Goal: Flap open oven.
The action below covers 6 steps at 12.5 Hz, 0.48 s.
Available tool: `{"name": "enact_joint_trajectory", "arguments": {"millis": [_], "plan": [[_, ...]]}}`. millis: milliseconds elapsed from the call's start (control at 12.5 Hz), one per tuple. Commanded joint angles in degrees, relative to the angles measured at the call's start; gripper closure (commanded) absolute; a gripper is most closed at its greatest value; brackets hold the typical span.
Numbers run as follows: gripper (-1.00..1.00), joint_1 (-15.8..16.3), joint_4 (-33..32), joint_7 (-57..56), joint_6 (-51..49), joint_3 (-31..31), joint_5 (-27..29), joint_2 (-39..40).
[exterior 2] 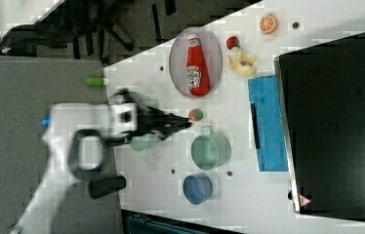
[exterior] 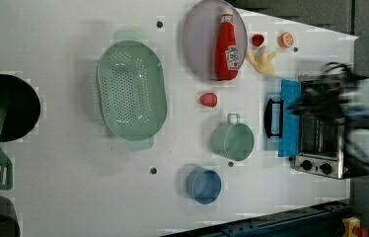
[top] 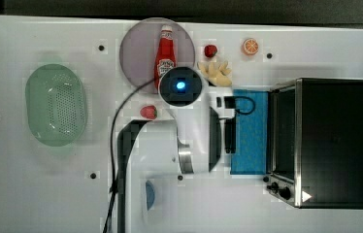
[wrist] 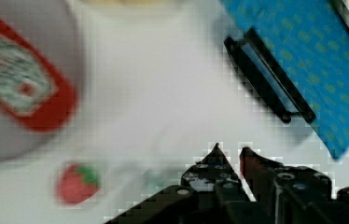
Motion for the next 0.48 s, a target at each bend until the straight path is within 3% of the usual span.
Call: {"name": "enact_joint_trajectory", "arguments": {"millis": [80, 480], "plan": [[0.65, 0.4, 5.3, 2.7, -8.6, -1.0, 2.6, -7.8], [0.65, 0.2, 12.5, 5.5, -22.3, -2.5, 2.7, -14.0]]}}
